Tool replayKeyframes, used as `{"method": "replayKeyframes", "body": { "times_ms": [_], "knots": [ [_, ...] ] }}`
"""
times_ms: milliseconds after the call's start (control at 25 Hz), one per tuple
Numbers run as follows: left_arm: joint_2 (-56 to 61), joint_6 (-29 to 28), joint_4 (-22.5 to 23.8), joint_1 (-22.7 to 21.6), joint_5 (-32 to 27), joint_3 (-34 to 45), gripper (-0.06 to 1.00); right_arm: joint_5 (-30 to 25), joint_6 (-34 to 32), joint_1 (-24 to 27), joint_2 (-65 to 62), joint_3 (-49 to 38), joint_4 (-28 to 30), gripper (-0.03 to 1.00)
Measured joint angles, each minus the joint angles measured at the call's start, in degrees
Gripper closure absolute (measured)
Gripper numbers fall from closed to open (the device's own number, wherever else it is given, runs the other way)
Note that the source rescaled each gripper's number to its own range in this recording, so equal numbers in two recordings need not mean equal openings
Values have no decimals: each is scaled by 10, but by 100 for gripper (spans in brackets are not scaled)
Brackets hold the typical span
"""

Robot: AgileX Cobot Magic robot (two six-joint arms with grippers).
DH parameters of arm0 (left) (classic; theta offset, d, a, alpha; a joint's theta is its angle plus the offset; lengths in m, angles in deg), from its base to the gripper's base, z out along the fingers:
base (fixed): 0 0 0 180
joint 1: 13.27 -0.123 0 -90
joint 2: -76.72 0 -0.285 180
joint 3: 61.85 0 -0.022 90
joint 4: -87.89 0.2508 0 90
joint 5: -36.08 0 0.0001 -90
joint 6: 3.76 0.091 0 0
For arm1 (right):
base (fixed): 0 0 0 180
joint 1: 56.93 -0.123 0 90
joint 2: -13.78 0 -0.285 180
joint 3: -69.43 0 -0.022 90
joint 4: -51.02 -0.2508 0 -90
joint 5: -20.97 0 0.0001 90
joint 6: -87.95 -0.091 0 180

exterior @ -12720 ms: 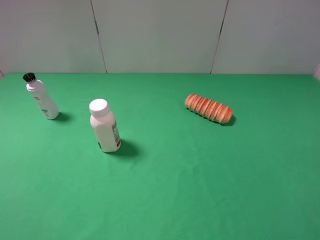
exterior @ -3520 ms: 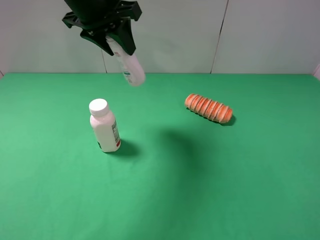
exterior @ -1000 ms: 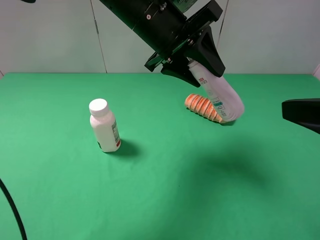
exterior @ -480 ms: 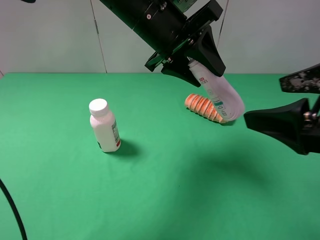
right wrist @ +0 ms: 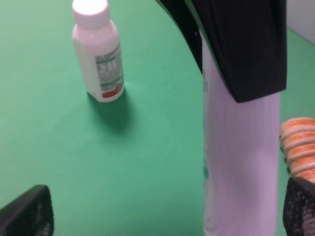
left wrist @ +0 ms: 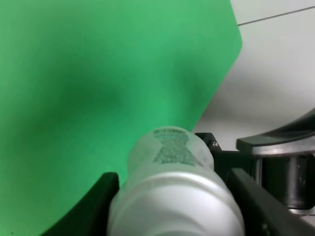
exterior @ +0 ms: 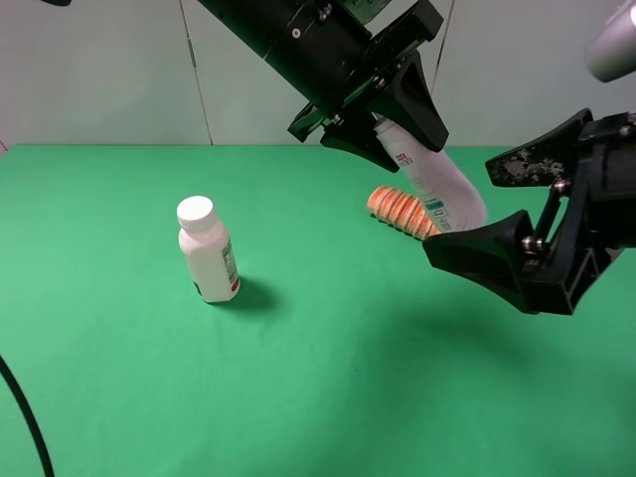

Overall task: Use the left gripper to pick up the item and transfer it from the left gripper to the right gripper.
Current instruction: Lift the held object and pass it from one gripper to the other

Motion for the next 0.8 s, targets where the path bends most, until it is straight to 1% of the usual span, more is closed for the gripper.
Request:
{"method": "replayKeyframes", "body": {
  "times_ms": [160,440,800],
  "knots": [
    [0,0,0,0,0,0,94,16,0,0,25,0,14,-3],
    [0,-1,0,0,0,0,94,81,0,0,81,0,29,-3],
    [0,-1,0,0,0,0,94,143,0,0,150,0,33,-3]
  ]
}}
